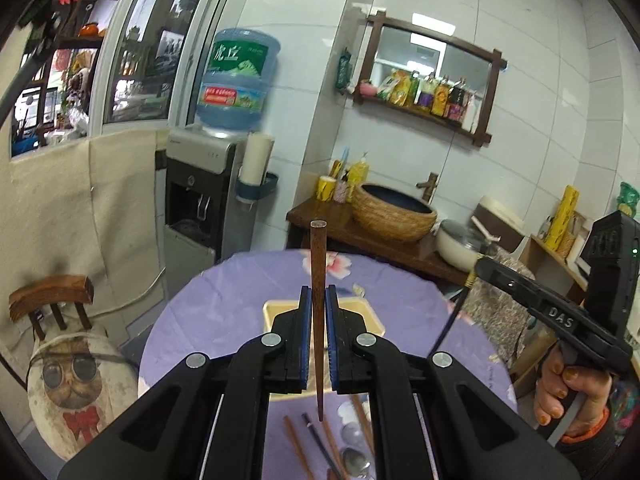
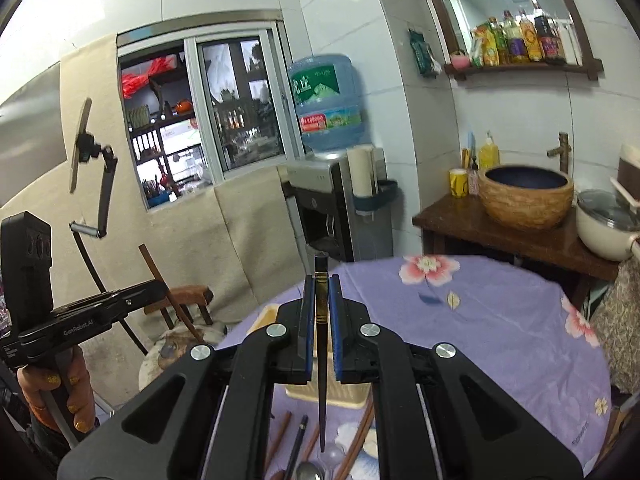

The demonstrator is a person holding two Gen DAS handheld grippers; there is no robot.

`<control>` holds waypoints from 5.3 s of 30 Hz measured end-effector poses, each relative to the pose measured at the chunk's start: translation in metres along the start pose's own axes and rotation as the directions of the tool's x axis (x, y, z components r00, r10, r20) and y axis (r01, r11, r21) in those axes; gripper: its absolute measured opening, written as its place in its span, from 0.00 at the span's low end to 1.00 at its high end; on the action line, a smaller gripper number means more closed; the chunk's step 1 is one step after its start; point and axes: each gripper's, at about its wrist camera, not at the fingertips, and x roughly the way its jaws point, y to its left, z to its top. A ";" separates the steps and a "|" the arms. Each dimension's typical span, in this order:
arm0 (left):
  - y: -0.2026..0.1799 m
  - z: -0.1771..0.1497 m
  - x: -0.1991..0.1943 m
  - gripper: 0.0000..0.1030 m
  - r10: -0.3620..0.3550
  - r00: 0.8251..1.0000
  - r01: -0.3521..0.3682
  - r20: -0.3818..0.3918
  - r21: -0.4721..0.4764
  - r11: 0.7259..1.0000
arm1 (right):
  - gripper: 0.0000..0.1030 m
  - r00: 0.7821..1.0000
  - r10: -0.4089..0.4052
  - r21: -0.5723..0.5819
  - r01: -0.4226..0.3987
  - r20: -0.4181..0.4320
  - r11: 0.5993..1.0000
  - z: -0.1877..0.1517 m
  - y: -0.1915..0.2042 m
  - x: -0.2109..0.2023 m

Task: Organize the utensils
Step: 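Lift both held chopsticks and lower them upright into the cream caddy, then open both tools to release the chopsticks inside the caddy, then move both open tools back down to the remaining chopsticks, then grasp a brown chopstick with the left tool while the right tool grasps another brown chopstick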

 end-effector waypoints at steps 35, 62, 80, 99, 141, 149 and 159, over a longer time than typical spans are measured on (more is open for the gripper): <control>0.030 -0.012 0.139 0.07 0.156 0.977 -0.168 -0.143 -0.083 0.982 | 0.07 0.989 -0.137 0.065 0.140 -0.051 0.988 -0.006 -0.025 0.131; 0.036 -0.097 0.057 0.94 0.178 0.976 -0.187 -0.122 -0.060 0.981 | 0.64 0.976 -0.185 0.005 0.187 -0.111 0.982 -0.092 -0.021 0.051; 0.053 -0.203 0.081 0.69 0.160 0.899 -0.213 -0.408 -0.087 0.973 | 0.63 0.889 -0.200 0.012 0.225 -0.412 0.974 -0.218 -0.031 0.071; 0.032 -0.212 0.095 0.62 0.140 0.883 -0.179 -0.448 -0.046 0.983 | 0.44 0.818 -0.247 -0.015 0.280 -0.520 0.960 -0.224 -0.045 0.120; 0.000 -0.207 0.149 0.14 0.244 0.848 -0.245 -0.470 0.060 0.968 | 0.15 0.800 -0.323 -0.097 0.319 -0.506 0.943 -0.209 -0.047 0.183; 0.001 -0.209 0.147 0.09 0.256 0.851 -0.262 -0.459 0.052 0.964 | 0.10 0.806 -0.318 -0.093 0.315 -0.499 0.945 -0.212 -0.042 0.180; -0.006 -0.212 0.144 0.08 0.252 0.858 -0.258 -0.448 0.049 0.965 | 0.08 0.811 -0.316 -0.092 0.312 -0.493 0.946 -0.216 -0.038 0.176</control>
